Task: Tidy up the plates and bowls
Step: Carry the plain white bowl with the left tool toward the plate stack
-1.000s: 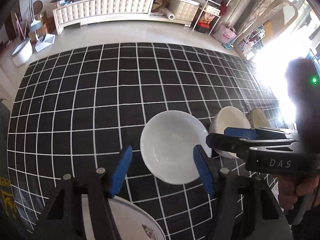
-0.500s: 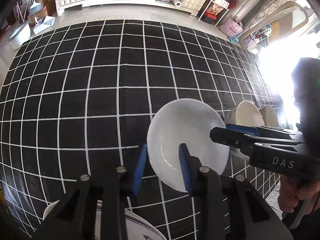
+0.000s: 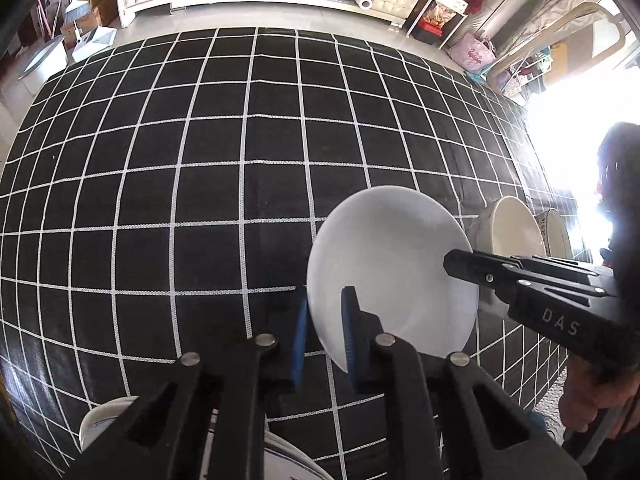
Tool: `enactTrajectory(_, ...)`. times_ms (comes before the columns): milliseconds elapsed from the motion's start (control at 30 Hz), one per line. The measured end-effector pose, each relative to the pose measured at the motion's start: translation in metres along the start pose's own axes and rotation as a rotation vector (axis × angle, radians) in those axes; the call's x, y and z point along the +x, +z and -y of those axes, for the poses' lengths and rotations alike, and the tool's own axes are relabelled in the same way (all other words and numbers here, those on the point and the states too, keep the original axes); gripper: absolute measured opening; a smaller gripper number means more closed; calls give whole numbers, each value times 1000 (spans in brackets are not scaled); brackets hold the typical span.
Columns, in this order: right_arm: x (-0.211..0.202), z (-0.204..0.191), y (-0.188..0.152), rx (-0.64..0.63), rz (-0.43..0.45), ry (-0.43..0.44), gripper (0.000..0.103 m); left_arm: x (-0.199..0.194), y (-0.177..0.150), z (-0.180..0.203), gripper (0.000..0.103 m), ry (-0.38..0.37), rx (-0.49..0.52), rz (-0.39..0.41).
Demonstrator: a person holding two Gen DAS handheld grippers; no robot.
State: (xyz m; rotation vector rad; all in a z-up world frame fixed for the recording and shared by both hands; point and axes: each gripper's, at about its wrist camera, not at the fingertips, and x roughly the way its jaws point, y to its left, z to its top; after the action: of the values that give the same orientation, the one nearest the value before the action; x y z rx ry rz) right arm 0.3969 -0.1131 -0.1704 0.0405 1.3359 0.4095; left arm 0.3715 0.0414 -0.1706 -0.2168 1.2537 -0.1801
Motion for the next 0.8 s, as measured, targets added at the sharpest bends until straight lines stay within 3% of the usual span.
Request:
enactTrajectory(67, -5, -4, -6, -21, 22, -32, 7, 0, -2, 4, 14, 10, 16, -3)
enactTrajectory(300, -25, 2, -22, 23, 30, -4, 7, -13, -15, 9, 13, -1, 5, 8)
enactTrajectory(800, -93, -12, -59, 32, 129, -25, 7, -78, -45, 57, 13, -14, 62, 101)
